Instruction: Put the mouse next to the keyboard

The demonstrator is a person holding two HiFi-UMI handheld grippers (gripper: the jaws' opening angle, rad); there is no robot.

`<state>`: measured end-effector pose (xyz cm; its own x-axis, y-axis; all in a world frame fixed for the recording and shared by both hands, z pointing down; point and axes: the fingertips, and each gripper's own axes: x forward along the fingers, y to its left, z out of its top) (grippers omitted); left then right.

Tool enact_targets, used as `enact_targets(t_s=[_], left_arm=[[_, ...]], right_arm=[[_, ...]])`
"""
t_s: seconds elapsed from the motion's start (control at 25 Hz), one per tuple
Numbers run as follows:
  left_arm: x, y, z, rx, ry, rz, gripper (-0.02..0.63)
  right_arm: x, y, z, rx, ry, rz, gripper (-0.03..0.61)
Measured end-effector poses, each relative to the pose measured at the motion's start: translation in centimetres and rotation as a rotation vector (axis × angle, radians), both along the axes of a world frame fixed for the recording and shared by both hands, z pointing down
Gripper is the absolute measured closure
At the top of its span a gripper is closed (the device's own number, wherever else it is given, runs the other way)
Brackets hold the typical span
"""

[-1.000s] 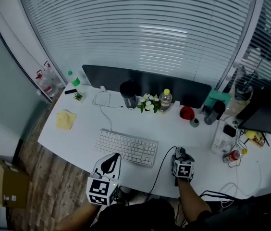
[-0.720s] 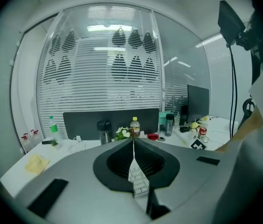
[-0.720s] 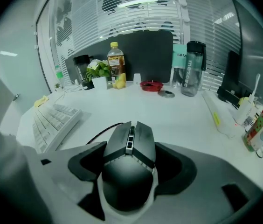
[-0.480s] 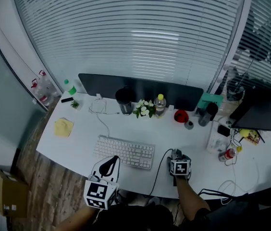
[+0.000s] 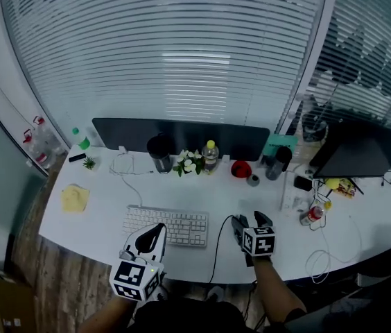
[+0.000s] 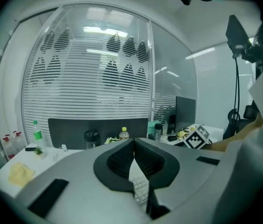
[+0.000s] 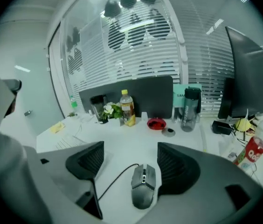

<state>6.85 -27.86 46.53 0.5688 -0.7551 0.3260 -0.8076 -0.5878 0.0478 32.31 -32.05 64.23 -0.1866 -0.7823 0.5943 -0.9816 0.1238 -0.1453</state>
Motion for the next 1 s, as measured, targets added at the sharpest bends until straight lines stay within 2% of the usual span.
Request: enact_targets(t_s=[0.2,0.28,0.44,0.6,0.8,0.92,1.0], left_arm=[[0.0,-0.5,-0.7,-0.009,0.042,0.068,0.586],[0.2,-0.6,-1.2,-0.006,0.061,0.108,0.586],[0.2,-0.8,-2.5,-0.013,0.119,0.151,0.586],[0.1,-1.1,-4.2,0.040,0.138,0.169,0.586],[1.4,-0.1,-5.8,0.069,0.147,0.255,0.586],[1.7,-0.2,-7.3,0.102,0.143,0.250,0.586],[1.6,-0.5,-7.7,0.122,0.117,0.229,0.586]], right_arm=[[-1.6,1.4,-7.2,0.116,-0.031,-0.047,0.261],[-1.8,2.2,-10.3,0.182,-0.041,-0.039,0.325],[-3.1,4.1,-15.6,0.278,-0.049,-0.051,0.352],[-3.9,5.9,-20.7,0.361,-0.062,-0.024,0.425],[-5.1,8.0,-24.3,0.395,-0.064,-0.046,0.467],[-5.6,8.8,-26.2,0.424,-0.068,-0.050,0.506],[-5.6,9.1,-27.0,0.443,-0.059,-0.038,0.571]])
